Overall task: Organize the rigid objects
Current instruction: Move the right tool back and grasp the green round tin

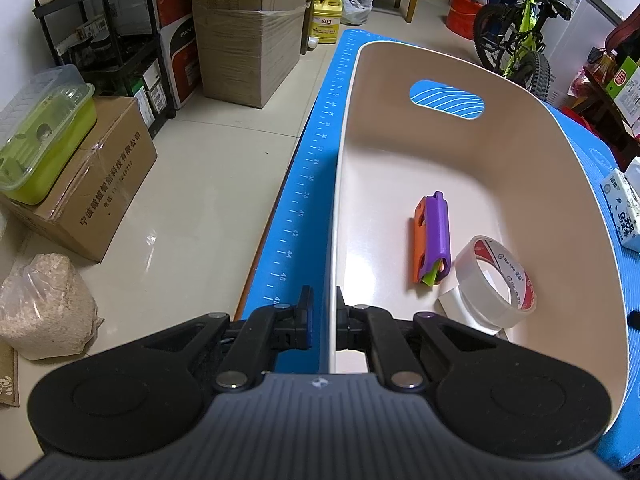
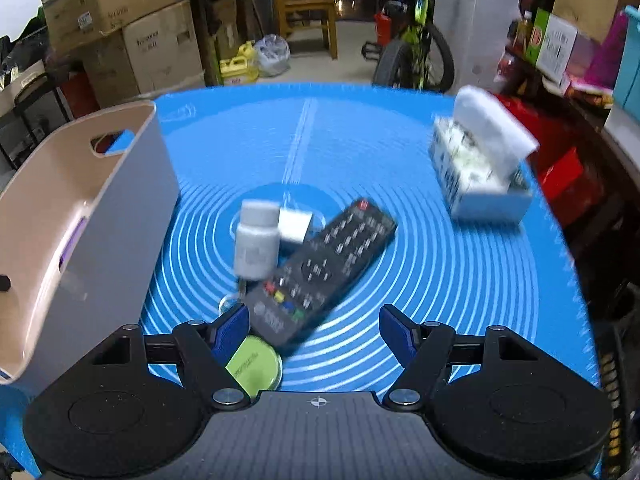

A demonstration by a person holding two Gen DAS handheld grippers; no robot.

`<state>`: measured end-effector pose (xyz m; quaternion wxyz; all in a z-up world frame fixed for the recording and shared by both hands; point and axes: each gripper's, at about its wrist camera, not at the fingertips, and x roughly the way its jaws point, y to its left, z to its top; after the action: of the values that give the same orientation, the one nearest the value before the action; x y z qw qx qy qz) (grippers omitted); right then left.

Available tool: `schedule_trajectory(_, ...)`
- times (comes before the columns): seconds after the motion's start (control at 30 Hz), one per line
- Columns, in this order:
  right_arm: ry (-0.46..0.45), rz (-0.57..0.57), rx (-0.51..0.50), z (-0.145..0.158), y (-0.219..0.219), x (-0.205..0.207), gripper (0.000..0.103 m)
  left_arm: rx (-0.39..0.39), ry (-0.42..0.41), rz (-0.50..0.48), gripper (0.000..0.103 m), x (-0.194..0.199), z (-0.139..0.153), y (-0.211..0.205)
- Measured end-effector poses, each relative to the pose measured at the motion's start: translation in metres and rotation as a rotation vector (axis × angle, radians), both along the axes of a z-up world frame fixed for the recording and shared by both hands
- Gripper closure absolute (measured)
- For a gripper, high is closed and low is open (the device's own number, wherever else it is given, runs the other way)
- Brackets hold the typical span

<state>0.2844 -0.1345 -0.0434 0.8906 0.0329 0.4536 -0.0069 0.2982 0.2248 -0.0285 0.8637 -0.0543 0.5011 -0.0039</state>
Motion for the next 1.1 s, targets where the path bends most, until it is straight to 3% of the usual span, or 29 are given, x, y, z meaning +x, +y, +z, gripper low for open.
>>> schedule_trajectory(0.2, 0.065, 0.019, 0.025, -0.030, 0.013, -0.002, 0.026, -0.005, 0.000, 0.001, 0.092, 0.000, 0.000, -0.001)
schedule_trajectory(0.63, 0.128, 0.075, 0.017, -0.057, 0.043, 0.010, 0.027, -0.004, 0.000, -0.001, 0.092, 0.000, 0.000, -0.001)
schedule_trajectory(0.93, 0.104, 0.122, -0.035, -0.057, 0.052, 0.009, 0.048, -0.007, 0.001, -0.004, 0.092, 0.001, 0.000, 0.000)
schedule_trajectory(1.1, 0.107, 0.151, -0.066, -0.054, 0.059, 0.004, 0.048, -0.006, 0.001, -0.003, 0.092, 0.001, 0.000, 0.000)
